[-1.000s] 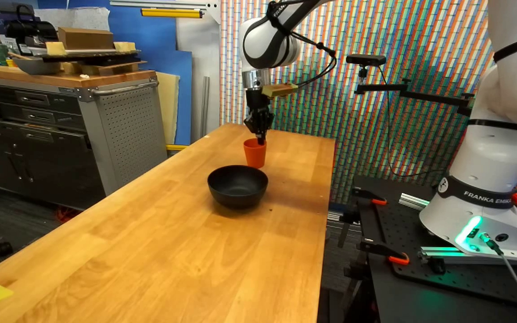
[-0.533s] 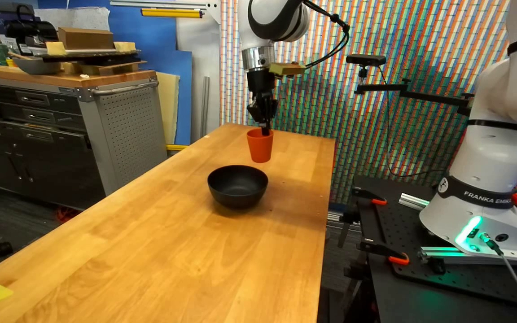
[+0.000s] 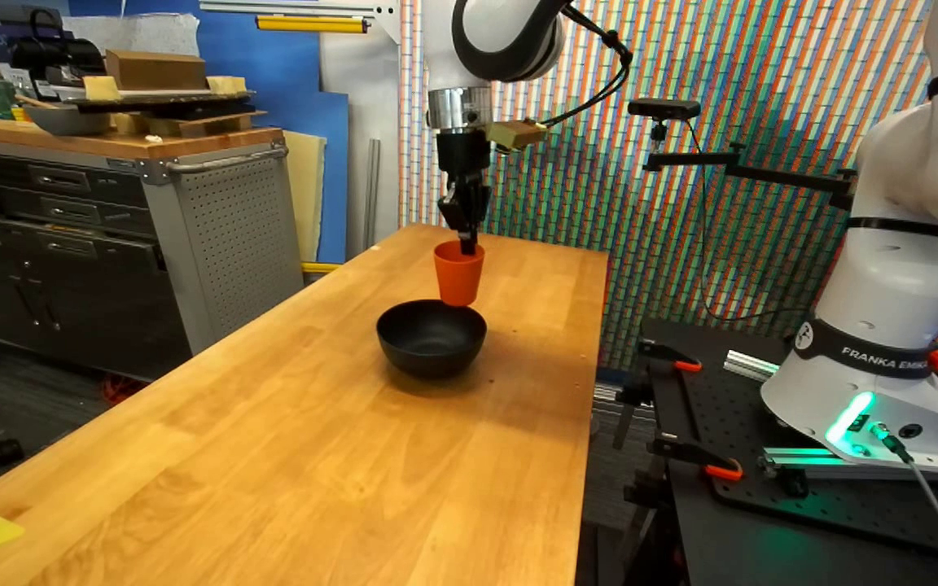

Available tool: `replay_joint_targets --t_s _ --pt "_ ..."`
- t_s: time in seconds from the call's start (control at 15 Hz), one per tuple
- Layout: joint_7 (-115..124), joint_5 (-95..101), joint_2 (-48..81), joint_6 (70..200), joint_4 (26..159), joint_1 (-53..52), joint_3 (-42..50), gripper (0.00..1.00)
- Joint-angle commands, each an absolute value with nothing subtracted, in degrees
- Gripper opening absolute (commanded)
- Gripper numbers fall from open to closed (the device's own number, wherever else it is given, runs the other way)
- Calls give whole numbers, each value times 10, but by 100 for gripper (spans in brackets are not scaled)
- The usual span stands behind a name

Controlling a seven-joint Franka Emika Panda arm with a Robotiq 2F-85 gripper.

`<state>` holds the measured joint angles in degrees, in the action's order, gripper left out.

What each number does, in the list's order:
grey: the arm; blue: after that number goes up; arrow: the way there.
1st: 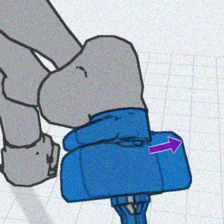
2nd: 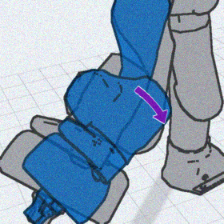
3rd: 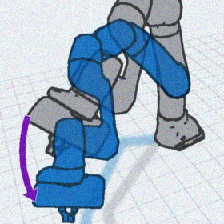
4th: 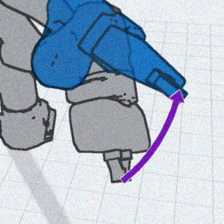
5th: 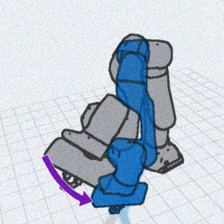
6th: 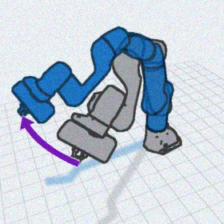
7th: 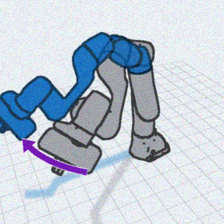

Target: Put the cup in the bowl

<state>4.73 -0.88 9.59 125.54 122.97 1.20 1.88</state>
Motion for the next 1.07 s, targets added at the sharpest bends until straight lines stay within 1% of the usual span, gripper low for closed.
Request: replay_joint_targets --t_s 0.0,1.0 --pt "41 16 116 1299 1215 10 20 1" --pt "18 -27 228 1280 1155 14 1 1"
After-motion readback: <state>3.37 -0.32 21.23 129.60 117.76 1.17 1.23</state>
